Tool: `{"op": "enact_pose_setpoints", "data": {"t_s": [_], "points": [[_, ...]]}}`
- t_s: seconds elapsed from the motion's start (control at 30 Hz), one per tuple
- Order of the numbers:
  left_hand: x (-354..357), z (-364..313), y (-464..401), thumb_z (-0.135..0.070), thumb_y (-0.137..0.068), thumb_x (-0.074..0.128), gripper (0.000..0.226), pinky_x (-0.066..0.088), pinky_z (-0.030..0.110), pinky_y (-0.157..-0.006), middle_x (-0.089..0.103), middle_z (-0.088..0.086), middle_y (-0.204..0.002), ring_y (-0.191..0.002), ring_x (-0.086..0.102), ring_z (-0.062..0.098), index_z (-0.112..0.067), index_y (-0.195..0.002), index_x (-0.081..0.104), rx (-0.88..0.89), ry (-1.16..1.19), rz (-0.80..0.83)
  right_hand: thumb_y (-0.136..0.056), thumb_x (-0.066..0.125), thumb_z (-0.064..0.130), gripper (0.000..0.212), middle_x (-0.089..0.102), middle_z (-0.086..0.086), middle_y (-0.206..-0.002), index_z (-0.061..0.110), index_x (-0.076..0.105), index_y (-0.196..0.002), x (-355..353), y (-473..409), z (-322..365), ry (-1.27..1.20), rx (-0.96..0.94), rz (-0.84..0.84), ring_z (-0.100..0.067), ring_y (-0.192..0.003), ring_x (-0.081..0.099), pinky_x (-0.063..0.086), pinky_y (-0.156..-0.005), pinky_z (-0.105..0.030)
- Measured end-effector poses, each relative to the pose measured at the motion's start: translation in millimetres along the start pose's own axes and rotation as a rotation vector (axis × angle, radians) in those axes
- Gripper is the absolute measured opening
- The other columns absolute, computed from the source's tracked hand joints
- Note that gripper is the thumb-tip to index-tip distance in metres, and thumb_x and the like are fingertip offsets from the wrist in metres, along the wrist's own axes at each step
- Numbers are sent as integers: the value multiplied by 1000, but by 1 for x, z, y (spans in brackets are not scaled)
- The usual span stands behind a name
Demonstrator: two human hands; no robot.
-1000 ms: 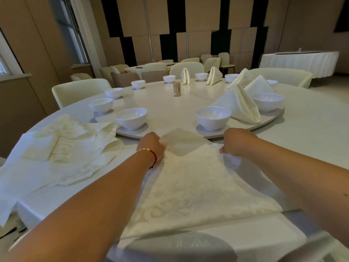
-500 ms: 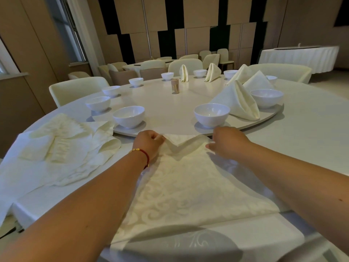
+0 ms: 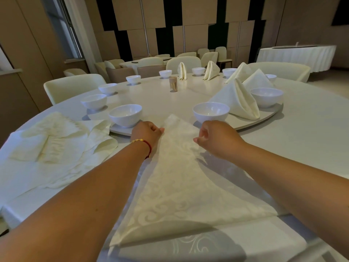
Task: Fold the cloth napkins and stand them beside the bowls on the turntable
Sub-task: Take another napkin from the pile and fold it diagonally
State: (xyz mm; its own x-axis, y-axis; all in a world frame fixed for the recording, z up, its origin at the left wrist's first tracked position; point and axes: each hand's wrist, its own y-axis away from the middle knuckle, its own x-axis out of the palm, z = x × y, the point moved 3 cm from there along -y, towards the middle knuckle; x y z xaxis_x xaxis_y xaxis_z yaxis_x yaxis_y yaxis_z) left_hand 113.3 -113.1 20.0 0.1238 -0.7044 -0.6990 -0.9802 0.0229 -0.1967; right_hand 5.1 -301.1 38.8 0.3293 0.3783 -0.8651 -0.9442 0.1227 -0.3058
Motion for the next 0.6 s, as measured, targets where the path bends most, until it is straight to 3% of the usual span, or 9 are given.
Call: {"op": "enact_pose_setpoints", "data": {"t_s": [0.1,0.2,0.3,0.37,0.47,0.53,0.6], "points": [[3,-4,-3,-36,-87,64,27,54,39,-80,66,6,-77,-80,62,26,-17,-69,58,-6,-16,-29,-89,60,47,25,62,4,-89,22,56,-94,-4,19,11,2,-36,38,-15,-85,57,43,-67,-28],[7,-6,-6,-37,-85,65,29,54,42,-82,65,3,-73,-81,63,27,-20,-65,55,2,-37,-37,-90,52,55,46,61,3,-116,23,53,-123,0,47,26,6,-91,148,-15,-108,55,45,-87,-30],[11,-7,-6,-38,-86,65,28,53,43,-83,64,2,-73,-80,62,26,-20,-67,56,4,-73,-38,-92,40,63,67,38,3,-148,24,32,-146,14,74,34,2,-141,351,-15,-135,36,31,-108,-31],[12,-6,-7,-40,-86,65,27,53,42,-84,64,2,-75,-83,62,25,-19,-71,59,4,-105,-35,-93,29,65,74,15,2,-160,24,17,-153,26,87,32,67,-168,476,-15,-146,14,15,-118,-32],[10,-8,-6,-51,-83,65,35,49,44,-92,62,1,-103,-105,57,25,-20,-101,60,44,-185,-46,-93,17,67,77,-8,3,-162,24,1,-154,36,92,27,203,-209,549,-12,-148,-10,-5,-120,-35],[4,-16,5,-56,-83,62,56,43,43,-98,53,6,-123,-120,46,28,-18,-124,52,96,-257,-56,-93,15,67,77,-9,3,-162,24,0,-154,38,91,25,226,-210,551,-12,-147,-11,-5,-120,-37],[-5,-26,29,-52,-88,57,55,39,41,-102,48,9,-129,-123,43,28,-15,-128,51,167,-250,-33,-93,13,66,75,-9,3,-162,24,-1,-154,40,91,24,241,-213,555,-12,-148,-11,-5,-120,-37]]}}
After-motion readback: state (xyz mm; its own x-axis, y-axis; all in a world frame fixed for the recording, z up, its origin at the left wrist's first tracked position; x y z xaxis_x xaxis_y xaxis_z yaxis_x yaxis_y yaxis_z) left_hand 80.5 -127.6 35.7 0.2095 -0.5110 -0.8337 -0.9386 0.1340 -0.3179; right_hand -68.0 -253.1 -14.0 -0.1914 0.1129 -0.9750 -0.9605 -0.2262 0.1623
